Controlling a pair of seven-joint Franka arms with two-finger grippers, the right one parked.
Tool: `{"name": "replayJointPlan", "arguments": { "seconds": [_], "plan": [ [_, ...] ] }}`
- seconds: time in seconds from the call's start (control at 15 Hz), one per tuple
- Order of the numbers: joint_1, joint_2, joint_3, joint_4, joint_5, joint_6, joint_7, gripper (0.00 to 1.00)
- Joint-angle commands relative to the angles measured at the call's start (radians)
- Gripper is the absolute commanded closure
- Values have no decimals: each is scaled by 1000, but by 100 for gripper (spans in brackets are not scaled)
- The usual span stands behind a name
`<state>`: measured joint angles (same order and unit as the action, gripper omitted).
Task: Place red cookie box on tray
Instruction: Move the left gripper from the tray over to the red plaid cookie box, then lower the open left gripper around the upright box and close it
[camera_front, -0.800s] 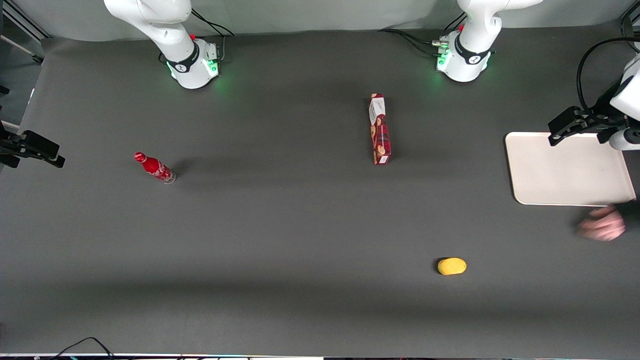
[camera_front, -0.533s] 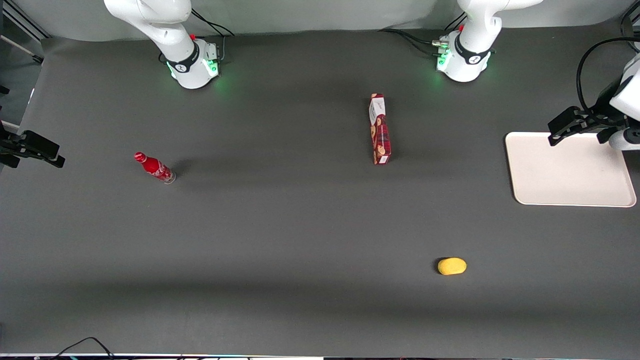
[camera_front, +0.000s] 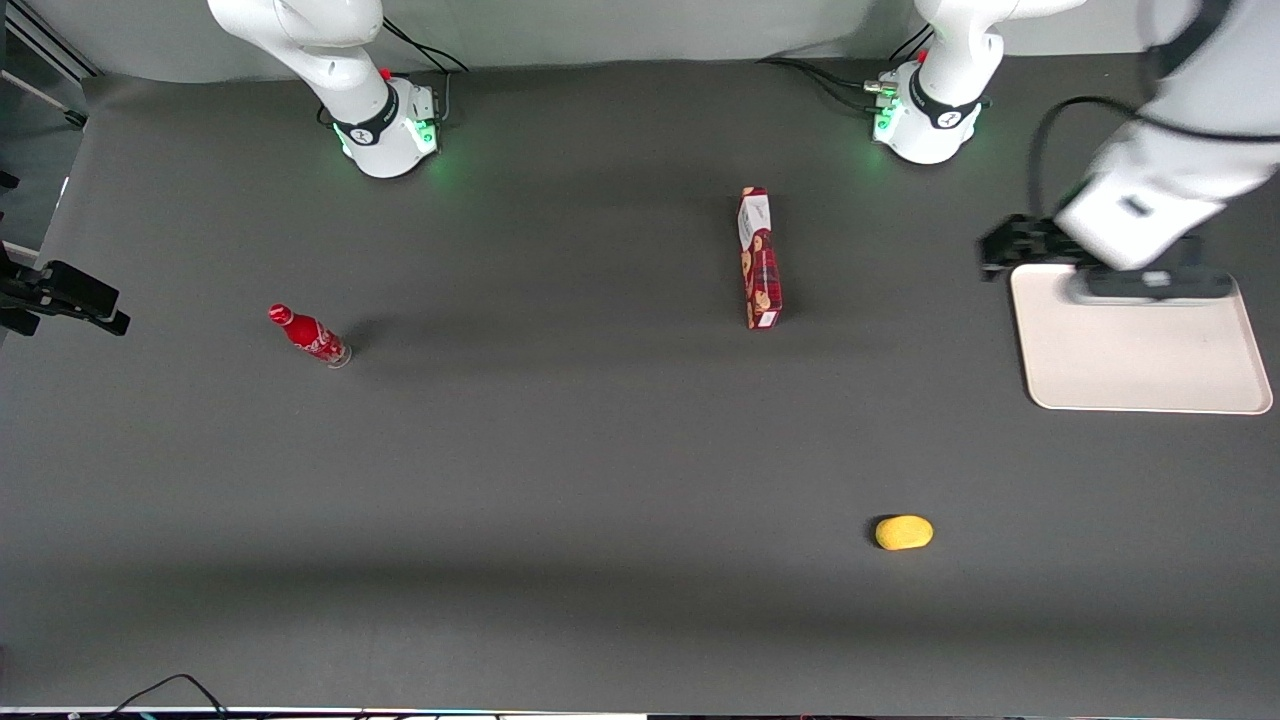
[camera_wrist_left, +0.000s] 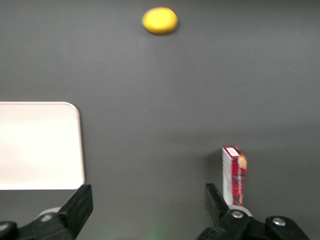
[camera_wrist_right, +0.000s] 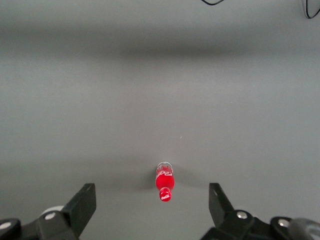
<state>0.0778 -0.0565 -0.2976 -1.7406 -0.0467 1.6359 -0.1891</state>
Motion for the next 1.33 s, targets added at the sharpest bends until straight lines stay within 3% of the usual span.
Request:
{"name": "replayJointPlan", "arguments": {
  "seconds": [0.0, 0.6, 1.0, 1.27],
  "plan": [
    [4, -16, -104, -134, -51, 85, -91, 0],
    [8, -72, -451, -566, -61, 588, -441, 0],
    [7, -63, -575, -824, -62, 932, -533, 0],
    [5, -52, -640, -862, -64, 982, -602, 0]
  ]
}}
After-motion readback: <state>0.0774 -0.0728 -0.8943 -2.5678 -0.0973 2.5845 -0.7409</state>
